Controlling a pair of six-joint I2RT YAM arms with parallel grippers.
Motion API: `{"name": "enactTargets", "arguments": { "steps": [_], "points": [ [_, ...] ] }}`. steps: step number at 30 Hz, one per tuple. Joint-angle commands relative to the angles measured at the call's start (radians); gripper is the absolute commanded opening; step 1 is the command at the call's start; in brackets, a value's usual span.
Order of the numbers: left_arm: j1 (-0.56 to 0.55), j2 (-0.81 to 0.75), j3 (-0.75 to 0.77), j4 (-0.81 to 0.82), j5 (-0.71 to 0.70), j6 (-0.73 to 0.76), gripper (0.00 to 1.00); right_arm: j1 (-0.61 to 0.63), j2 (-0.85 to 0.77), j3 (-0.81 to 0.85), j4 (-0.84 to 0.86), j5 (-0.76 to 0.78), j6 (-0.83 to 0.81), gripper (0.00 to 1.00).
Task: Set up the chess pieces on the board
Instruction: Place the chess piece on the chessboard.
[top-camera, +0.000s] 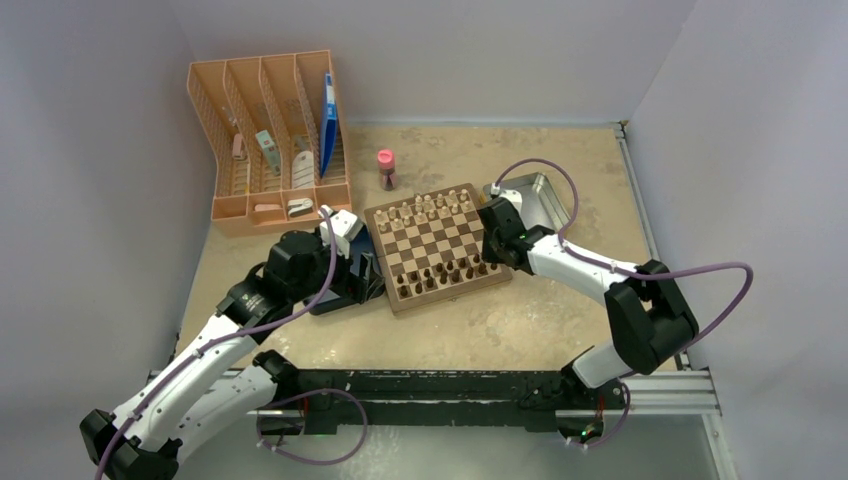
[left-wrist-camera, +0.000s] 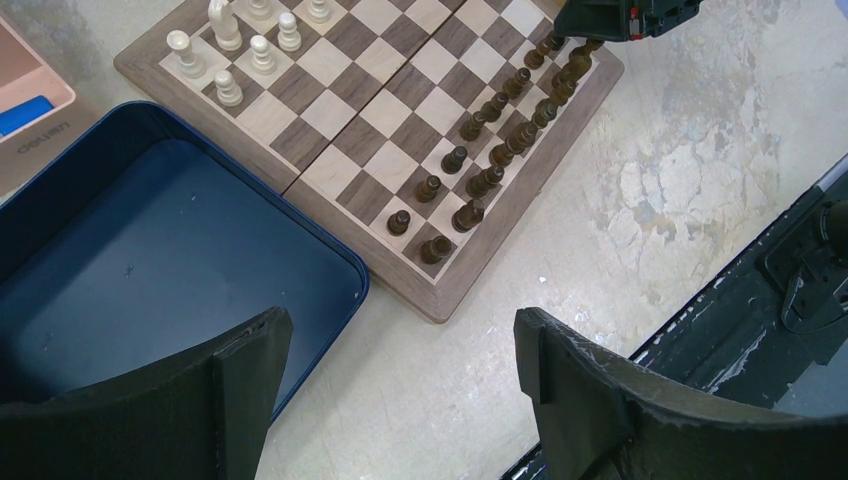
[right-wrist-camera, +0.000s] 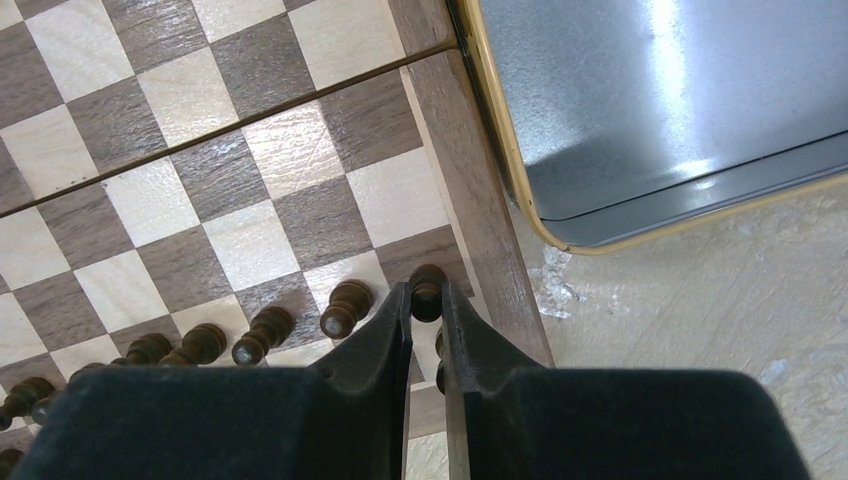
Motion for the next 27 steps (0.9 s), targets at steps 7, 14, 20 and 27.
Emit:
{"name": "enactTargets", "arguments": {
  "steps": [7, 14, 20, 27],
  "points": [
    [0.004, -0.021, -0.001, 0.031, -0.007, 0.003, 0.82, -0.004, -0.002, 0.056, -0.002, 0.002, -0.015, 0.20],
    [0.004, -0.026, -0.003, 0.029, -0.008, 0.000, 0.81, -0.005, 0.013, 0.057, -0.009, 0.018, -0.011, 0.20],
    [0.004, -0.027, -0.003, 0.030, -0.008, 0.000, 0.81, -0.004, 0.019, 0.063, -0.018, 0.020, -0.011, 0.20],
    [0.003, -0.027, -0.003, 0.031, -0.005, 0.000, 0.81, -0.005, 0.026, 0.074, -0.021, 0.014, -0.014, 0.26]
  ]
}}
